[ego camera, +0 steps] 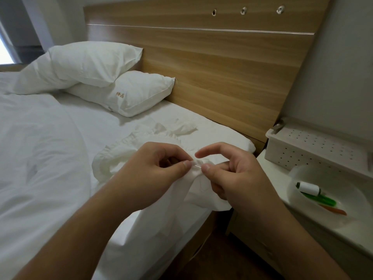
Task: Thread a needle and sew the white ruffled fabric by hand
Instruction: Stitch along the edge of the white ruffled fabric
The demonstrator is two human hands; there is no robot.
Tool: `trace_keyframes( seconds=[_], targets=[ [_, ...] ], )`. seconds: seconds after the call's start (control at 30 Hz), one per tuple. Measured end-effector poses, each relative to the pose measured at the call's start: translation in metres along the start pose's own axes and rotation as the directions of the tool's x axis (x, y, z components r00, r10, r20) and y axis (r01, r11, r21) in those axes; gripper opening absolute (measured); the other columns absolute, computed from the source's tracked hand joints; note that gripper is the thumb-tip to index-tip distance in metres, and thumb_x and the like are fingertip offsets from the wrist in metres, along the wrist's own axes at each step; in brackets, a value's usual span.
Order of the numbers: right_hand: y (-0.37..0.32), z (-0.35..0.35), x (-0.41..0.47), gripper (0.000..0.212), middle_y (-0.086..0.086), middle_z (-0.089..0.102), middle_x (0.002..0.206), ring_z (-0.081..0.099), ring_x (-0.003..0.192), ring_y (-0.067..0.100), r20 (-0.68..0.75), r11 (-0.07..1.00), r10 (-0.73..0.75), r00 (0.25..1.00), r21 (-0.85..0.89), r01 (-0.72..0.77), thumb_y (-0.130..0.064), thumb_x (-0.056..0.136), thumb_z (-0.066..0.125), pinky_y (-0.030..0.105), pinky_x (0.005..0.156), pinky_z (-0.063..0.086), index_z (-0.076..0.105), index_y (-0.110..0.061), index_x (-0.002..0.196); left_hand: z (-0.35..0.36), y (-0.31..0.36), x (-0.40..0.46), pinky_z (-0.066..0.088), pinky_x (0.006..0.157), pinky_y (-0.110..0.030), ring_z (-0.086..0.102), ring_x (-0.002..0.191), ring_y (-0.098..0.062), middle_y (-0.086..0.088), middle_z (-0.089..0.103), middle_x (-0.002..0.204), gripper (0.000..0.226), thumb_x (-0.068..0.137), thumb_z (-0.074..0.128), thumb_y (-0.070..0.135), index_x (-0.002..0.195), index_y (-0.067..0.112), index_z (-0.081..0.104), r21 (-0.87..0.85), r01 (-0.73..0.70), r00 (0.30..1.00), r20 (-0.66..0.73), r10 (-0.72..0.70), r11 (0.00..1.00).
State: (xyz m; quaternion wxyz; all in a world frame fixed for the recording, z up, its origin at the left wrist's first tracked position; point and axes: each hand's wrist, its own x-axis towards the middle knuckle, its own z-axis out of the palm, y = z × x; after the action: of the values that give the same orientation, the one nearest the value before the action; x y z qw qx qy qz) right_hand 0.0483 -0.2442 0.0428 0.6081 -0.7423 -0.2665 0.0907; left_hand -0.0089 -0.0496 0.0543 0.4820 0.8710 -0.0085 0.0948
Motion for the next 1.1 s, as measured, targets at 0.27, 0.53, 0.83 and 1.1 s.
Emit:
trace_keyframes(
  seconds=[0.27, 0.53, 0.83, 1.1],
  targets=[
    [-0.0009, 0.0007, 0.001, 0.016, -0.001, 0.044, 0.048, 0.039, 0.044, 0.011, 0.003, 0.999, 0.011, 1.0, 0.038, -0.011, -0.012, 0.1, 0.064, 0.022, 0.044, 0.036, 0.069, -0.023, 0.109, 0.0001, -0.0018, -0.0004, 0.063, 0.084, -0.053, 0.076, 0.086, -0.018, 0.002, 0.08, 0.087, 0.017, 0.101, 0.069, 0.022, 0.095, 0.028, 0.084, -0.005, -0.006, 1.0, -0.006, 0.006, 1.0],
    [-0.0024, 0.0012, -0.0001, 0.015, 0.002, 0.049, 0.05, 0.042, 0.046, 0.009, -0.013, 0.999, 0.014, 1.0, 0.042, -0.014, -0.011, 0.099, 0.064, 0.021, 0.046, 0.04, 0.069, -0.024, 0.106, 0.0008, -0.005, 0.0006, 0.065, 0.083, -0.046, 0.075, 0.084, -0.015, 0.005, 0.079, 0.085, 0.017, 0.101, 0.069, 0.024, 0.094, 0.03, 0.083, -0.001, -0.002, 1.0, -0.011, 0.002, 1.0],
    [0.001, 0.0022, 0.0002, 0.015, -0.002, 0.049, 0.048, 0.043, 0.044, 0.007, -0.02, 1.0, 0.023, 1.0, 0.015, -0.022, -0.012, 0.099, 0.065, 0.019, 0.045, 0.039, 0.068, -0.023, 0.108, 0.001, -0.0054, 0.0008, 0.063, 0.086, -0.051, 0.076, 0.086, -0.016, 0.004, 0.08, 0.087, 0.016, 0.1, 0.069, 0.023, 0.095, 0.028, 0.084, -0.01, -0.01, 1.0, -0.012, 0.01, 1.0],
    [0.0057, 0.0023, 0.0003, 0.026, 0.002, 0.054, 0.051, 0.048, 0.045, 0.008, -0.007, 0.992, -0.018, 1.0, -0.128, 0.017, -0.018, 0.102, 0.061, 0.02, 0.048, 0.043, 0.067, -0.036, 0.12, 0.0008, -0.0067, 0.0006, 0.064, 0.082, -0.044, 0.076, 0.084, -0.016, 0.004, 0.079, 0.085, 0.016, 0.1, 0.069, 0.024, 0.095, 0.029, 0.083, -0.012, -0.02, 1.0, -0.011, 0.02, 1.0]
  ],
)
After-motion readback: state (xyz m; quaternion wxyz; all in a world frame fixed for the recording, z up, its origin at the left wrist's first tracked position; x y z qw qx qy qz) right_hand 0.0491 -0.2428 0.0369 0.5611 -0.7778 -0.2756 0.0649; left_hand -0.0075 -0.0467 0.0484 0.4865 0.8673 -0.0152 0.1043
